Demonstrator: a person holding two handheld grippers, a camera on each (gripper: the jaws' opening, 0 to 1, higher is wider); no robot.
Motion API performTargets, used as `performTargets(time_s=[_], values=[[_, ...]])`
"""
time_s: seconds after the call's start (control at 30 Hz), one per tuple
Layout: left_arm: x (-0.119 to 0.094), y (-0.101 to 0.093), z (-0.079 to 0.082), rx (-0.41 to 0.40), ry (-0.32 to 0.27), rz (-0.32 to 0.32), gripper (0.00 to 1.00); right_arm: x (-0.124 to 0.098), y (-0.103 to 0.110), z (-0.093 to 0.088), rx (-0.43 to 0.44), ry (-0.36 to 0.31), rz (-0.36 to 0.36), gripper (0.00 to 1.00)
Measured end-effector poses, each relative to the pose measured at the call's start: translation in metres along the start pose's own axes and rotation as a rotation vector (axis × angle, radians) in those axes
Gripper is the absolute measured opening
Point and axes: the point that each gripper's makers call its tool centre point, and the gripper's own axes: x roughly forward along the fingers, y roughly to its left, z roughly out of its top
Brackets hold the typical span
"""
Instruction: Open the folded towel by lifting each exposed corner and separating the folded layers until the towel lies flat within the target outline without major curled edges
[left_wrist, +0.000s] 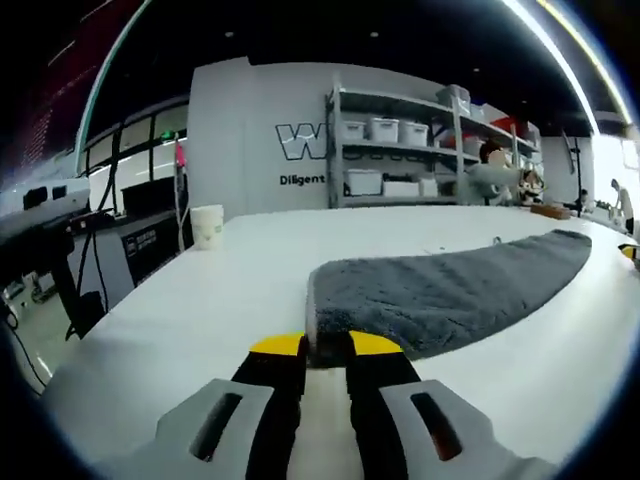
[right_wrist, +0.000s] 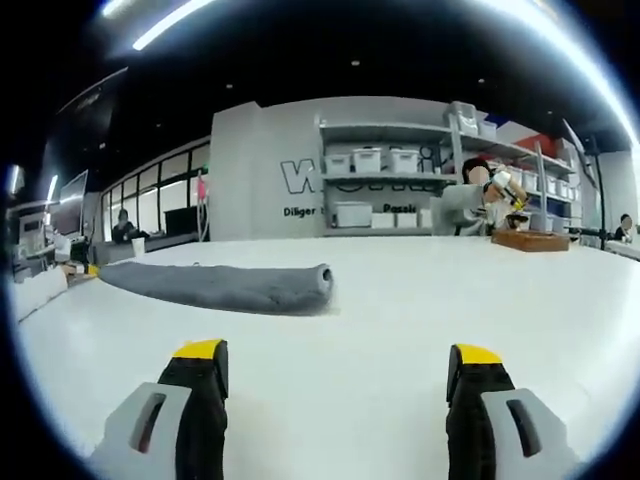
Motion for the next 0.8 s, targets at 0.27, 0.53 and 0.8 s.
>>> performTargets(time_s=[0.27,0.53,0.8], values=[[-0.022,0.000,0.002,0.022,-0.007,0.078,0.51,-0.001,0.001,0.000,-0.014,-0.001,-0.002,0.90],[-0.040,-0.028,0.008,-0.013,-0.032,-0.020,0.78,0.001,0.008,-0.001,-0.071,0.004,0.016,0.90],[-0.046,-0.055,0.011,-0.064,-0.027,-0.180,0.99,0.012,0.026,-0.005,-0.095,0.032,0.055,0.91]])
